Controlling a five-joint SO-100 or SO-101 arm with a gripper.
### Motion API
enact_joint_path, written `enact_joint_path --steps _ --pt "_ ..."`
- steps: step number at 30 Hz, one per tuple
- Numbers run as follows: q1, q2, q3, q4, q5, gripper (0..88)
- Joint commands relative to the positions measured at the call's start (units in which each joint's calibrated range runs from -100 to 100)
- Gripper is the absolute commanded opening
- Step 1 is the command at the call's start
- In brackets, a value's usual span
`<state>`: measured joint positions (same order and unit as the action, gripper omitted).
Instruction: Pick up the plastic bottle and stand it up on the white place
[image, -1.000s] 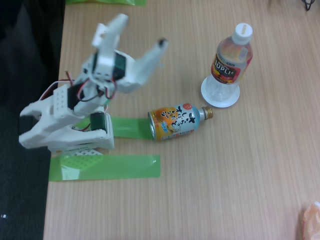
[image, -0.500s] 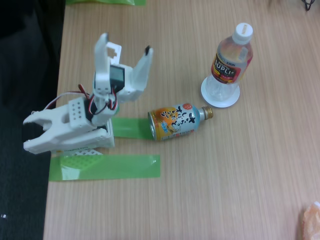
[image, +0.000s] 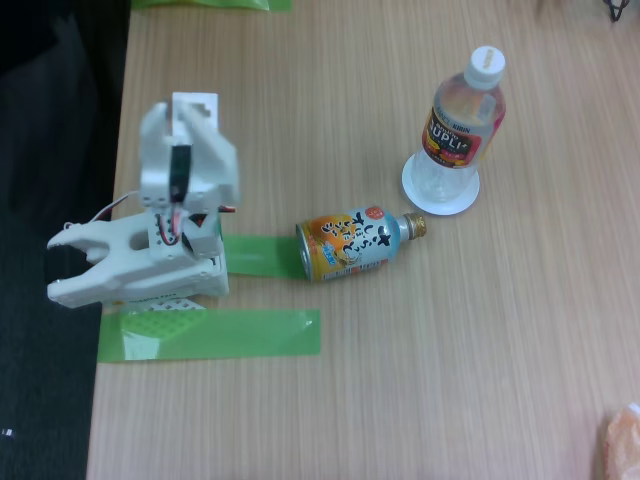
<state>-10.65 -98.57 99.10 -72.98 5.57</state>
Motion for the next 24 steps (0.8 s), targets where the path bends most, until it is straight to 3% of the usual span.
enact_joint_path --steps 1,15,24 --pt "-0.24 0.08 0.27 -7.10 -0.19 1.1" --pt "-0.24 0.00 0.27 -26.25 -0.19 1.1" --pt "-0.24 -0.17 0.27 -26.50 -0.14 1.0"
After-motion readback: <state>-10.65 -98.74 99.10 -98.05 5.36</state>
